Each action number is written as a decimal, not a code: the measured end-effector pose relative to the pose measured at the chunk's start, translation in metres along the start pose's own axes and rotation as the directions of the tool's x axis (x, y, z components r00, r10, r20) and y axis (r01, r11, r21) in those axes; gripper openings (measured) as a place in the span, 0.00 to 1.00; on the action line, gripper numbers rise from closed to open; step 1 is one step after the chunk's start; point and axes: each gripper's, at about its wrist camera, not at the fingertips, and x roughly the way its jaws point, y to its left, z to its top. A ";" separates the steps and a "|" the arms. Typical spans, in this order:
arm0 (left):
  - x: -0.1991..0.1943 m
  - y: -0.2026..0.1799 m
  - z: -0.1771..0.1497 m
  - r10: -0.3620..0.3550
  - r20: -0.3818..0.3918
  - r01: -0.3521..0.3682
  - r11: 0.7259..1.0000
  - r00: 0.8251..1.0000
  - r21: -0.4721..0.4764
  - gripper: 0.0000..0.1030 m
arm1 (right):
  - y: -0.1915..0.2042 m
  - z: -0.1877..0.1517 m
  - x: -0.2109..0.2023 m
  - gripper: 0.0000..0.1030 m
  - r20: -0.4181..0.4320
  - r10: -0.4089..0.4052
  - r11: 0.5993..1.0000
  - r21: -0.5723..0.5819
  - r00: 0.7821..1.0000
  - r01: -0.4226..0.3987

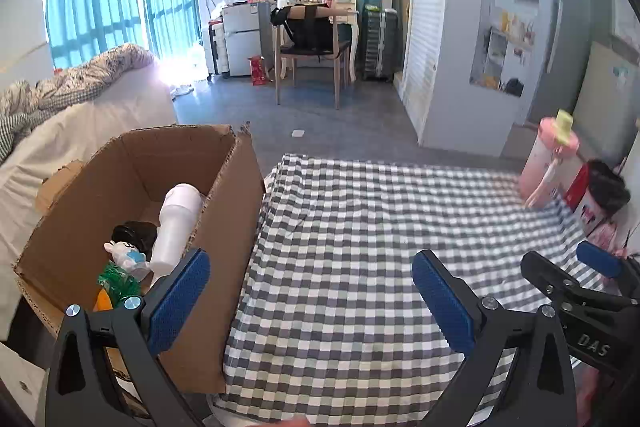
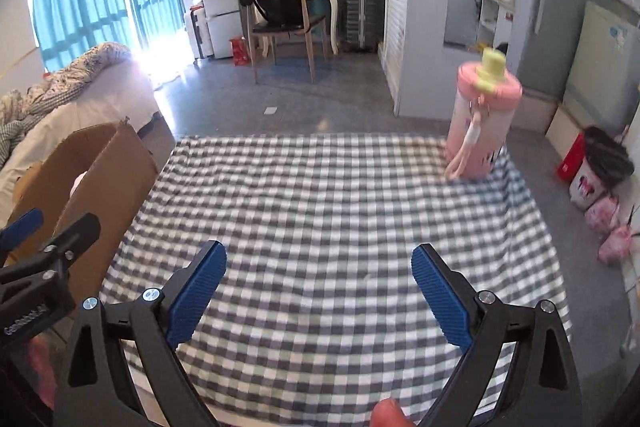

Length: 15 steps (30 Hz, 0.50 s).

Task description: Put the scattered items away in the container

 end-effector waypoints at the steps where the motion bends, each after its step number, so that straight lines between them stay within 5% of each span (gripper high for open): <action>1: 0.002 -0.001 -0.001 -0.002 -0.007 0.002 1.000 1.000 0.005 1.00 | -0.002 -0.002 0.000 0.91 0.001 0.005 1.000 0.003 1.000 -0.005; 15: 0.008 0.010 -0.005 -0.008 -0.035 0.007 1.000 0.999 -0.012 1.00 | 0.001 -0.011 0.011 0.91 -0.030 -0.007 1.000 -0.011 1.000 0.006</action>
